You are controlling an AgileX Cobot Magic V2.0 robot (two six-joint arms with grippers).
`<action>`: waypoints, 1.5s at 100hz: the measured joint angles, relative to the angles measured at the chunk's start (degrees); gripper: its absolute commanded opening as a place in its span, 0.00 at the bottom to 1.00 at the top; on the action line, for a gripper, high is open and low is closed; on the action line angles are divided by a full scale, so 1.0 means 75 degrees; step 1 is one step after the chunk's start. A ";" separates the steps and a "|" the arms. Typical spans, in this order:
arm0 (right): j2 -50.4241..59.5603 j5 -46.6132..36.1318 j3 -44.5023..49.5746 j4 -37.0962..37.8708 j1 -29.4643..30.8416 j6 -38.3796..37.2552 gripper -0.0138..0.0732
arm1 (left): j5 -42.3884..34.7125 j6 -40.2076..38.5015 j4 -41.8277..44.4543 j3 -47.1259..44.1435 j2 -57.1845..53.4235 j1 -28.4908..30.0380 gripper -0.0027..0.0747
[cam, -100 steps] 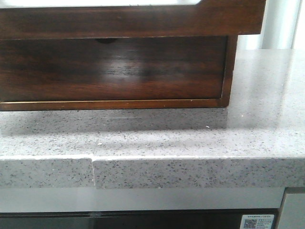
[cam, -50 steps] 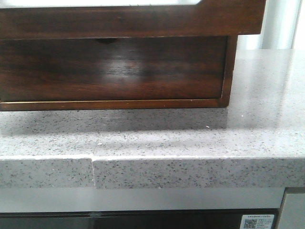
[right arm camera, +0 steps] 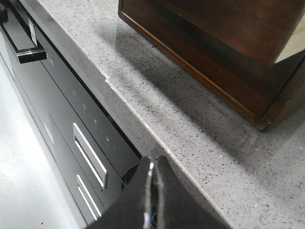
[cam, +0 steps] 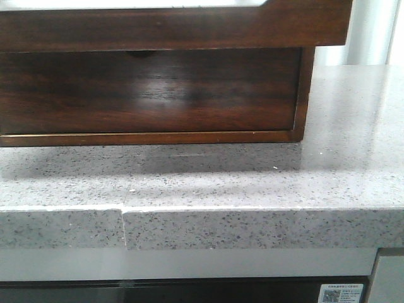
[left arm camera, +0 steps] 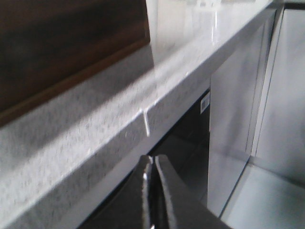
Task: Put scissors in drawer with both arms
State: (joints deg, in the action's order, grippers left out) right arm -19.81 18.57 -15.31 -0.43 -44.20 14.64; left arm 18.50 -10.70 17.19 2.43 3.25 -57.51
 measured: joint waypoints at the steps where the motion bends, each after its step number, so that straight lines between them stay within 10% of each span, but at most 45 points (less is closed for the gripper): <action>1: 0.0000 0.0000 0.0000 0.0000 0.0000 0.0000 0.09 | 0.0000 0.0000 -0.0024 -0.0007 0.0000 0.0024 0.01; 100: 0.0000 -0.0013 0.0000 0.0000 0.0000 -0.0015 0.09 | -0.0961 0.0593 -0.1755 -0.0332 -0.0031 0.6295 0.01; 150: 0.0000 -0.0013 0.0000 0.0000 0.0000 -0.0015 0.09 | -0.0485 0.0700 -0.2166 -0.0332 -0.0458 0.7776 0.01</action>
State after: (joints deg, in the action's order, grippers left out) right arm -19.81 18.47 -15.31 -0.43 -44.20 14.53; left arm 14.86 -5.45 0.94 -0.06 -0.18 0.82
